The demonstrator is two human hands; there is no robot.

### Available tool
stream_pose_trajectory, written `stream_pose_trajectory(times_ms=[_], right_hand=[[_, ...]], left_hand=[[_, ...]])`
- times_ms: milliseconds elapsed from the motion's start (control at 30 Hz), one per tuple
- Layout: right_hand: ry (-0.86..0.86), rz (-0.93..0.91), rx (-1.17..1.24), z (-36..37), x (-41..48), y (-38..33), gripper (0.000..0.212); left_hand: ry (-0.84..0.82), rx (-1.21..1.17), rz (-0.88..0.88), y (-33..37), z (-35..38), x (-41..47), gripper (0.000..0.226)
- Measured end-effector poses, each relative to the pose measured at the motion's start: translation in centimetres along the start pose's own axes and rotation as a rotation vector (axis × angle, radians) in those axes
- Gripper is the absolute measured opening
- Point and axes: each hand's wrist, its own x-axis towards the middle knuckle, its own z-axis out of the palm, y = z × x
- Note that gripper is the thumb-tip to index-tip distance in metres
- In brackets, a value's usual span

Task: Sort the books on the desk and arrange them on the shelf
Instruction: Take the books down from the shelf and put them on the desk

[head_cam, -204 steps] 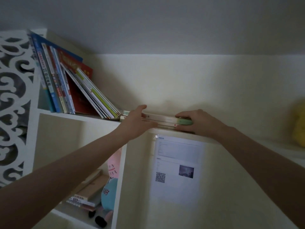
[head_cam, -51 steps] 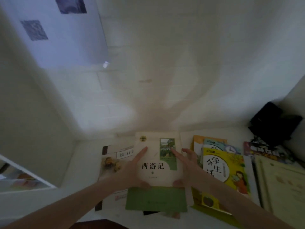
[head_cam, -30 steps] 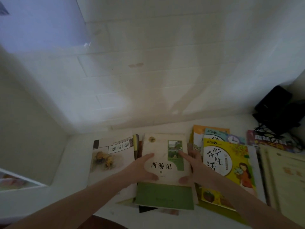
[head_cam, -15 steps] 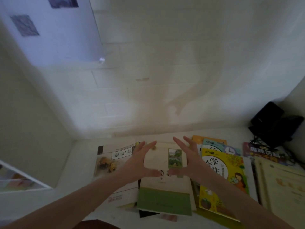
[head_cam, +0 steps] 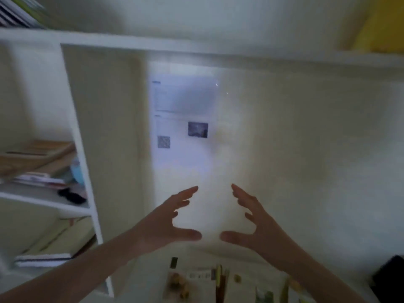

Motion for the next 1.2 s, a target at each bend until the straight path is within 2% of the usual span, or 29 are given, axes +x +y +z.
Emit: stream_pose_trajectory(times_ms=[100, 233, 400, 500, 633, 800, 967, 1200], right_hand=[[-0.023, -0.172, -0.024, 1.0, 2.3, -6.7, 0.098], [-0.064, -0.402, -0.076, 2.9, 4.7, -15.9, 0.08], [-0.041, -0.697, -0.085, 5.5, 7.9, -25.8, 0.066], [0.02, -0.808, -0.138, 6.8, 11.3, -29.7, 0.067], [0.099, -0.753, -0.229, 8.4, 16.8, -32.9, 0.081], [0.087, -0.593, -0.223, 9.2, 21.9, -34.3, 0.097], [0.051, -0.53, -0.059, 8.6, 23.4, -34.4, 0.096], [0.052, -0.552, -0.023, 8.1, 23.5, -34.0, 0.095]], left_hand=[[0.144, 0.043, 0.071, 3.9, -5.9, -1.9, 0.1], [0.339, 0.088, 0.179, 8.8, -13.3, -4.8, 0.1], [0.6, 0.115, 0.291, 14.6, -20.8, -7.8, 0.072], [0.737, 0.177, 0.294, 16.2, -24.9, -8.0, 0.067], [0.849, 0.239, 0.177, 16.7, -29.7, -6.0, 0.086], [0.953, 0.259, 0.079, 16.5, -33.4, -3.4, 0.086], [0.964, 0.175, 0.003, 16.2, -36.6, -0.9, 0.097], [1.048, 0.118, -0.047, 17.3, -37.5, 2.3, 0.104]])
